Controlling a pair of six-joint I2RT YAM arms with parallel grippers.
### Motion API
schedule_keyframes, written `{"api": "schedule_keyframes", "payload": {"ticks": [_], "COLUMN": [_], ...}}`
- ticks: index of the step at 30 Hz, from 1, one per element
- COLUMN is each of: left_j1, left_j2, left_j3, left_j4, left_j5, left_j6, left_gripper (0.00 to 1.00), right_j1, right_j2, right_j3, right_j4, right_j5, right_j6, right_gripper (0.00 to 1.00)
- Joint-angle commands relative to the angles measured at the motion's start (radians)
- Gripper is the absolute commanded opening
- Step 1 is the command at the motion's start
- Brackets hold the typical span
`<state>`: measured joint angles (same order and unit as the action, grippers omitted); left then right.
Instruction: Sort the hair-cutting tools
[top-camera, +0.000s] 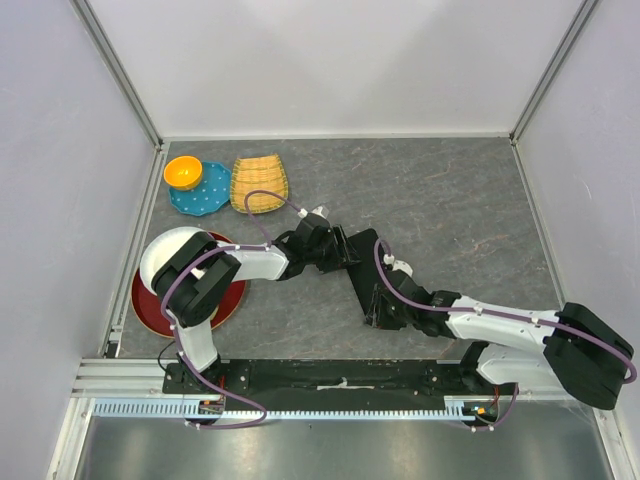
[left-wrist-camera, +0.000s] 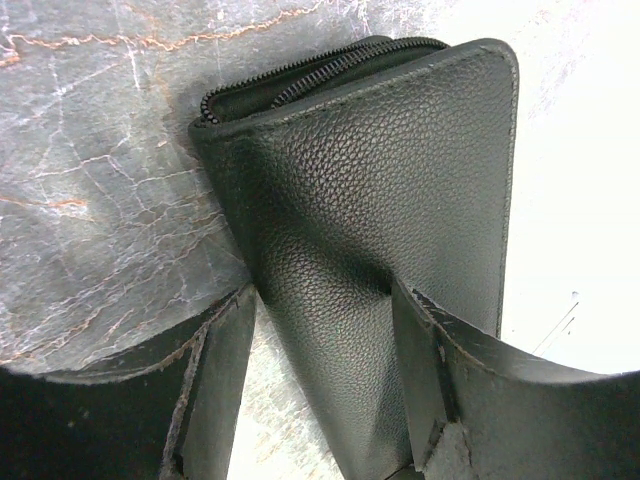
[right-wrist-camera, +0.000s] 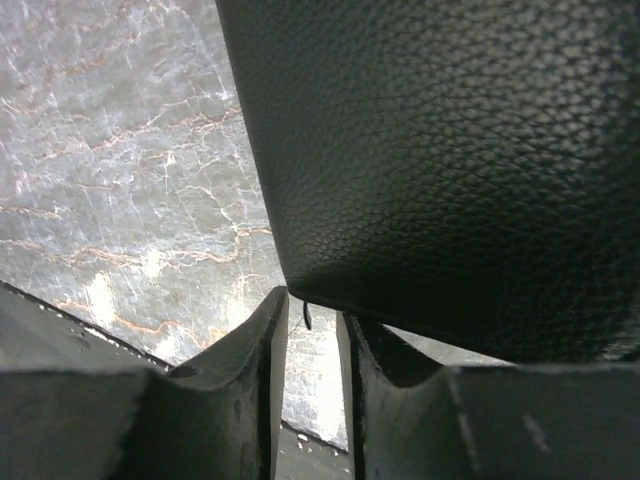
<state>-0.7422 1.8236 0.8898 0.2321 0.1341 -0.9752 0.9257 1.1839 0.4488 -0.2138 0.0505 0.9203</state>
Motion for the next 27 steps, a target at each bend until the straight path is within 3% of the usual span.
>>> {"api": "schedule_keyframes", "payload": {"ticks": [1,9,21,26,27], "left_j1": [-0.017,-0.019,-0.031,-0.048,-0.049], "left_j2": [0.049,0.048,0.031,0.065,0.071], "left_j3": [-0.011,-0.022,-0.103,-0.089,-0.083], "left_j4": [-0.108,-0.100,0.108,0.193,0.203], "left_j5": [-0.024,-0.014,0.076,0.099,0.102], "left_j6": [0.001,-0.003,-0.048,-0.089,-0.094], "left_gripper": [0.65,0.65,0.74,0.73,0.68], "right_j1": [0.005,0.018,0.018,0.018,0.018], "right_j2": [-0.038,-0.109,-0.176,-0.168,-0.168], "right_j3": [-0.076,-0.133,-0.084,-0.073,-0.074], "right_j4": [0.157,0.233,0.287,0.315,0.324], "right_j5": [0.094,0.126,0.060,0.020,0.017], "right_j6": [0.078,0.123,0.092,0.094,0.094], "right_gripper": [0.29,0.01,0.00,0.00,0.00]}}
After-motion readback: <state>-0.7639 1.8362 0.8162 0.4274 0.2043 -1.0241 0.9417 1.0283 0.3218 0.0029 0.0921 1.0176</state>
